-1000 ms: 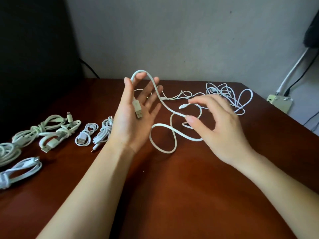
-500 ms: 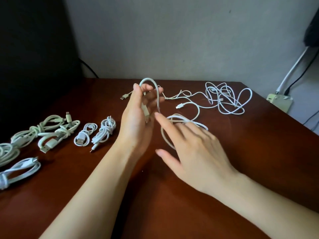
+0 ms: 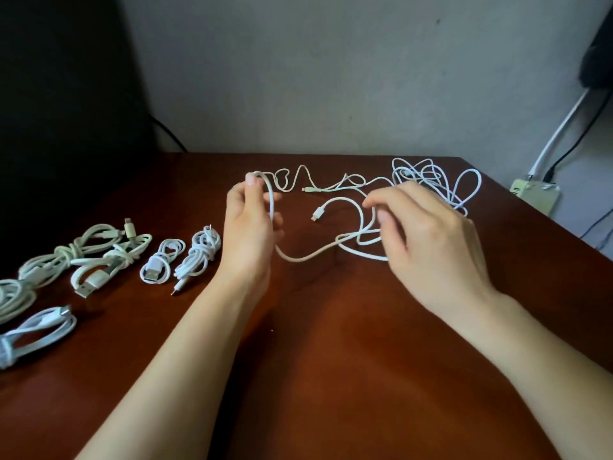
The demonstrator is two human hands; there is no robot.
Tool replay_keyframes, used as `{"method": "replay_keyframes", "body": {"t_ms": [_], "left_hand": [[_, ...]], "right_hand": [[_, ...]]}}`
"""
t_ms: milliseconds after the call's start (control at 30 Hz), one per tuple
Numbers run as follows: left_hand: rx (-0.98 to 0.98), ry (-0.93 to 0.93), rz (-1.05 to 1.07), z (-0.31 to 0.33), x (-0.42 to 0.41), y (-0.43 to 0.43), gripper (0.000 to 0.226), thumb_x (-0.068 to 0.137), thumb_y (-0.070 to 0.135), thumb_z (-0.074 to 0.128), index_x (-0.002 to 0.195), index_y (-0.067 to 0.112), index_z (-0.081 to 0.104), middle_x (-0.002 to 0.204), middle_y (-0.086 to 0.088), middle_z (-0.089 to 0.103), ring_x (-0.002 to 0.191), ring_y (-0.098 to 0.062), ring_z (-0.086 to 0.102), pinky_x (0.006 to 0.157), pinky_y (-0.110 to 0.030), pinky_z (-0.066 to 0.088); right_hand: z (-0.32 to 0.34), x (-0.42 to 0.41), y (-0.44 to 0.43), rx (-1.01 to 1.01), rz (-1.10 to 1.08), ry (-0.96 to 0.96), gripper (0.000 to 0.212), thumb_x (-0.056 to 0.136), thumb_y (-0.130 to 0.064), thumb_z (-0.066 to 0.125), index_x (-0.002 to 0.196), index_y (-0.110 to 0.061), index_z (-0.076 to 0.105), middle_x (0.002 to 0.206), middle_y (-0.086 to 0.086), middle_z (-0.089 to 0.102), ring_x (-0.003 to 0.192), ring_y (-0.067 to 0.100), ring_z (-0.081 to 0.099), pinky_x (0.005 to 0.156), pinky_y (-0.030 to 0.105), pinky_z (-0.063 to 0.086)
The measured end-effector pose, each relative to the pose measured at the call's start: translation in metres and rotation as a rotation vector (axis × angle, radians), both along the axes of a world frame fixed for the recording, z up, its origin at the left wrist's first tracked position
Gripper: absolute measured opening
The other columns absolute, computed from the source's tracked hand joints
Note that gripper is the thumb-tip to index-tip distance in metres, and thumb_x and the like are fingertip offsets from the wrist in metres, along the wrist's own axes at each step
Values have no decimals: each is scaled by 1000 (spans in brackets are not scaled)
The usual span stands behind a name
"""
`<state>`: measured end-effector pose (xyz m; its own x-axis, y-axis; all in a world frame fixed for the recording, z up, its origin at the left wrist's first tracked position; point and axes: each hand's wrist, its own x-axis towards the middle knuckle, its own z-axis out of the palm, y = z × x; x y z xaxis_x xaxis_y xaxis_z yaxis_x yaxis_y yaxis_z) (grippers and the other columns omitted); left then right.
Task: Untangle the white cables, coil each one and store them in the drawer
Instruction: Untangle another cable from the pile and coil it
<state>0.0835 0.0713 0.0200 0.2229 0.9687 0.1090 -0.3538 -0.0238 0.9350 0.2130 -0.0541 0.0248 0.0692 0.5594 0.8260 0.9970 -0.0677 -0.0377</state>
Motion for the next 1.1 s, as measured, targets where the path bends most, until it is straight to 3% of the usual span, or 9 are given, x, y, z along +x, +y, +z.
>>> {"method": "replay_keyframes", "body": {"t_ms": [233,300,400,533,633,800,867,967,1100], "left_hand": [[-23,223,-64,-3,-4,6,30,103,38,35,88,20,54,81,0,56,53,-8,40,39,-14,32],[140,411,-85,-5,-4,5,33,102,40,34,88,20,57,82,2,57,59,-9,45,54,-23,40],[443,650,-117,-9,-3,-1,38,101,40,35,98,13,62,91,1,62,87,-17,56,81,-34,41],[687,1050,-212,-11,-3,-10,45,94,55,35,120,25,56,114,2,60,110,-19,55,90,-34,41],[782,1233,-308,-12,-5,-14,58,87,68,33,128,31,49,122,9,54,116,-14,52,83,-28,37],[842,1346,-441,-9,-8,-15,90,66,83,33,140,33,38,138,14,43,124,-11,48,91,-30,39],[876,1378,-437,-8,-7,-16,81,75,76,47,143,34,34,140,14,41,126,-11,46,92,-29,39],[939,1395,-398,-9,-6,-15,54,93,45,52,143,33,34,138,11,42,124,-14,47,89,-28,39],[764,1216,-478,-8,-7,-15,31,97,35,47,128,31,52,121,8,56,114,-14,52,94,-31,41]], "right_hand": [[6,30,-1,160,26,49,21,95,-4,50,100,-7,70,95,6,68,85,21,62,71,24,43],[4,32,-1,184,67,39,23,96,-4,48,101,-5,70,95,7,69,85,18,60,72,20,41],[1,29,0,210,148,23,25,97,-5,46,103,-4,70,94,9,69,80,20,63,70,26,50],[2,23,-1,269,206,-23,26,97,-3,46,102,-2,71,92,10,70,76,17,63,70,22,47],[4,23,-2,313,207,-37,25,97,0,47,100,-1,71,91,10,70,74,17,63,69,25,49],[6,25,-2,382,175,-21,26,97,-1,46,99,-1,72,88,10,69,73,15,62,69,22,46],[8,26,-3,418,175,3,24,97,1,47,100,0,71,89,3,67,77,7,58,73,17,44],[9,25,-5,452,187,35,24,97,-1,46,101,1,70,91,-6,59,80,1,54,77,11,41],[11,25,-5,475,179,75,22,97,0,47,101,3,68,89,-5,58,80,0,53,79,9,39]]}}
